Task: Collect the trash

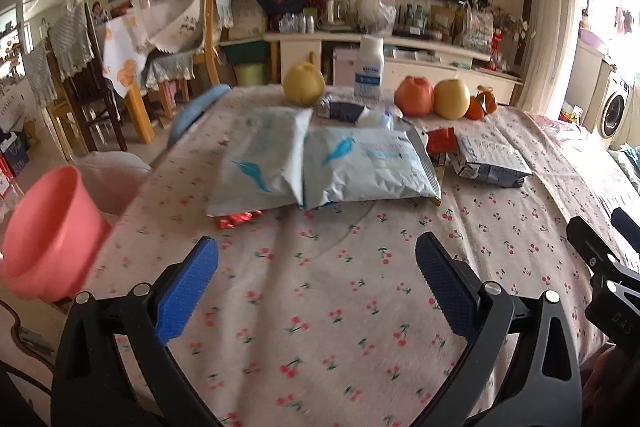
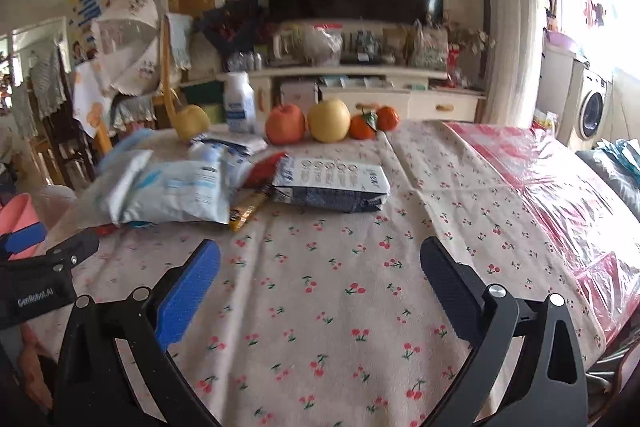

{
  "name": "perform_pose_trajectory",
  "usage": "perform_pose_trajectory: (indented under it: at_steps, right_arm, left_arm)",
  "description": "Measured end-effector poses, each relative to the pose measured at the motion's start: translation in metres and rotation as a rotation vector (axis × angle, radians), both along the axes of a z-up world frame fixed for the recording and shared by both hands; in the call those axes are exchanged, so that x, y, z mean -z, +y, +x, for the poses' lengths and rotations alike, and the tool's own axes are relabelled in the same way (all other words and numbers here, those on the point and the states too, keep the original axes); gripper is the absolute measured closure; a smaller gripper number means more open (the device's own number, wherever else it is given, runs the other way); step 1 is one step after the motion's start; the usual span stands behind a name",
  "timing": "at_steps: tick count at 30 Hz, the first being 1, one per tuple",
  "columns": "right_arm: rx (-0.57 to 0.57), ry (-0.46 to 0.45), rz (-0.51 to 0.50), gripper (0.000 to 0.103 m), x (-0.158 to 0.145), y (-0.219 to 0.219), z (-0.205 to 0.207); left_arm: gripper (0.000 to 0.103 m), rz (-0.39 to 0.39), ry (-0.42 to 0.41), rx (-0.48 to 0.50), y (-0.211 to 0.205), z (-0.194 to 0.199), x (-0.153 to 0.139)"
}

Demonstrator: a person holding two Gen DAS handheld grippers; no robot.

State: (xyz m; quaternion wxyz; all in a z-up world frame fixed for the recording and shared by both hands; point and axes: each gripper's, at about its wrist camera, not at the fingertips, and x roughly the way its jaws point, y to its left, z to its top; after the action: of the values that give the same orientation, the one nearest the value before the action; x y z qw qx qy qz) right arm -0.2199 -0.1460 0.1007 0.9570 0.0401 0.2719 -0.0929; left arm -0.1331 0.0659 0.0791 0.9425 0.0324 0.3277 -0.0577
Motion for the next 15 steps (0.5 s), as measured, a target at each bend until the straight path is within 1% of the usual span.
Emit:
perform_pose_trajectory:
  at_steps: [6,12,15]
  right_arm:
    - [-0.007,-0.038,-0.028,0.004,-0.008,0.013,-0.023]
    - [-0.004,-0.075,-0.027,0.004,-0.012,0.02,-0.042]
    - [-0.009,-0.091,-0.021,0.004,-0.014,0.023,-0.049]
  left_arm:
    - [0.004,0.009,-0.067,0.003,0.019,-0.026,-0.014]
    - [0.004,0.027,-0.111,0.005,0.032,-0.043,-0.024]
    - [0.004,0.024,-0.125,0.003,0.036,-0.05,-0.026]
